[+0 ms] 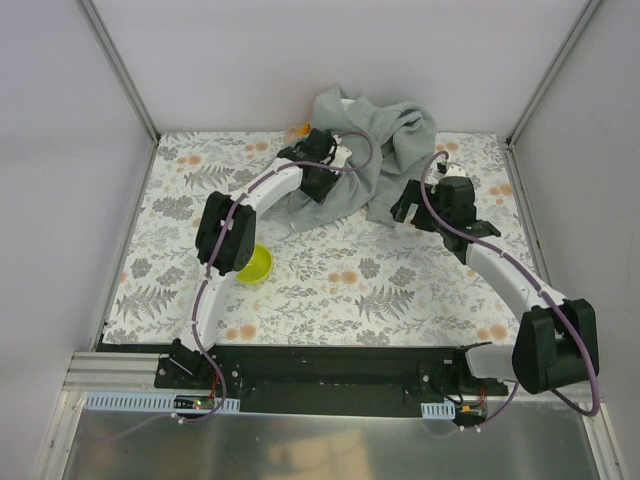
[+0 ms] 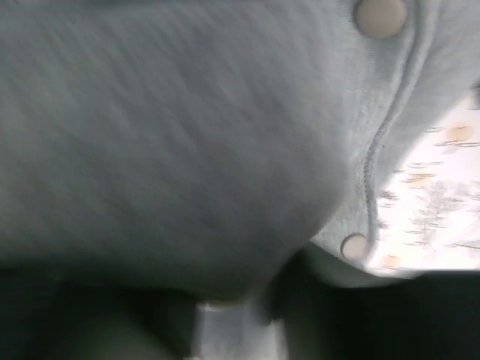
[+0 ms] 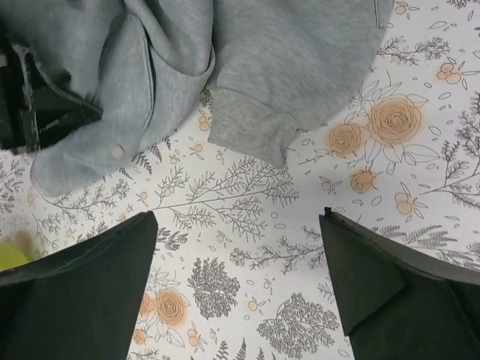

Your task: Pick out a specific cloth from the pile

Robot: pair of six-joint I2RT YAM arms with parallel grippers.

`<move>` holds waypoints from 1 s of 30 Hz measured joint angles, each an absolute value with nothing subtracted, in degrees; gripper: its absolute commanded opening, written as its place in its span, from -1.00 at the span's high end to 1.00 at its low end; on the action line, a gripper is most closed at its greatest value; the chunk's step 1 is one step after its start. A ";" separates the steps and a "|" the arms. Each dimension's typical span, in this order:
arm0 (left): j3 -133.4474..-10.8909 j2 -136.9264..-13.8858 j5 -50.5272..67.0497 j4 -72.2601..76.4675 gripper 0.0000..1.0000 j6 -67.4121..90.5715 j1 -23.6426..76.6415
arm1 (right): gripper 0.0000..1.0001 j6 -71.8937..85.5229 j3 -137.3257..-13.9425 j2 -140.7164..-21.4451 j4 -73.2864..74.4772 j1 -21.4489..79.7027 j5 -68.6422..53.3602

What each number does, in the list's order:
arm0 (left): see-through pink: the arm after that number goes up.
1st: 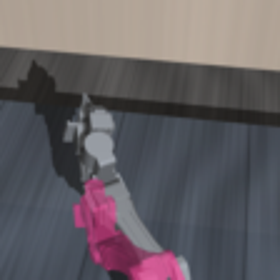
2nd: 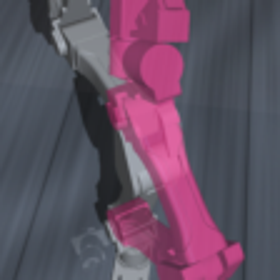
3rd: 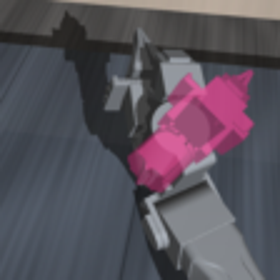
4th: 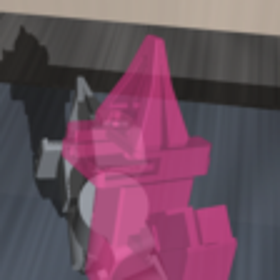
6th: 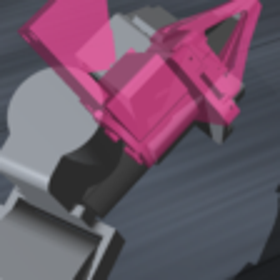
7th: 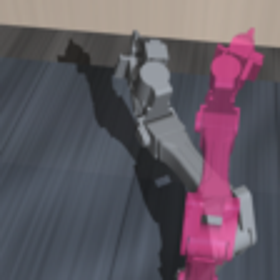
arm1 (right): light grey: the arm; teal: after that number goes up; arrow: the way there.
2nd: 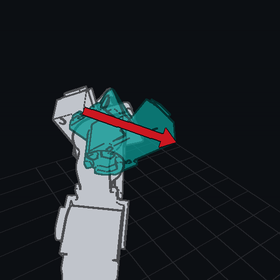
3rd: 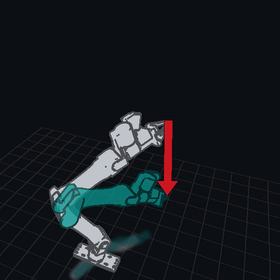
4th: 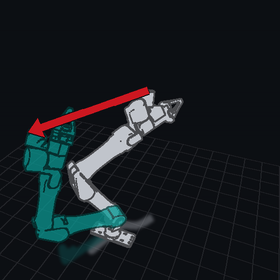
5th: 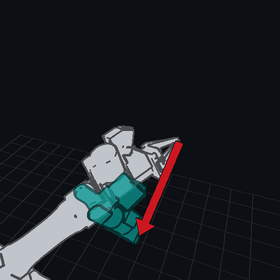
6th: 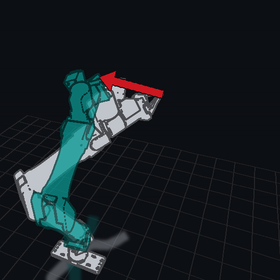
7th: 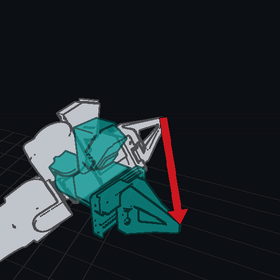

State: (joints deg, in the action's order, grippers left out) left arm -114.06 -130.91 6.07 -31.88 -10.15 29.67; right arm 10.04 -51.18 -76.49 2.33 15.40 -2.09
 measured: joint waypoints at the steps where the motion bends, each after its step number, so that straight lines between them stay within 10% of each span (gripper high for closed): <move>1: -115.66 -132.33 4.27 -32.56 1.00 -10.70 29.67 | -0.98 10.02 -50.54 -75.35 2.68 15.40 -1.93; 13: -136.75 -135.61 -13.37 -35.73 1.00 -18.61 28.91 | -0.98 9.85 -48.80 -69.17 4.27 15.40 -2.98; 30: -140.75 -134.87 -24.75 0.67 1.00 -30.61 12.29 | -0.85 11.35 -55.99 -80.51 3.29 19.88 -9.72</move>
State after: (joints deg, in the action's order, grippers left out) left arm -140.75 -134.87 -24.75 0.67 -30.61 12.29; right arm 11.35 -55.99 -80.51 3.29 19.88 -9.72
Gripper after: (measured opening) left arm 0.074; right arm 0.967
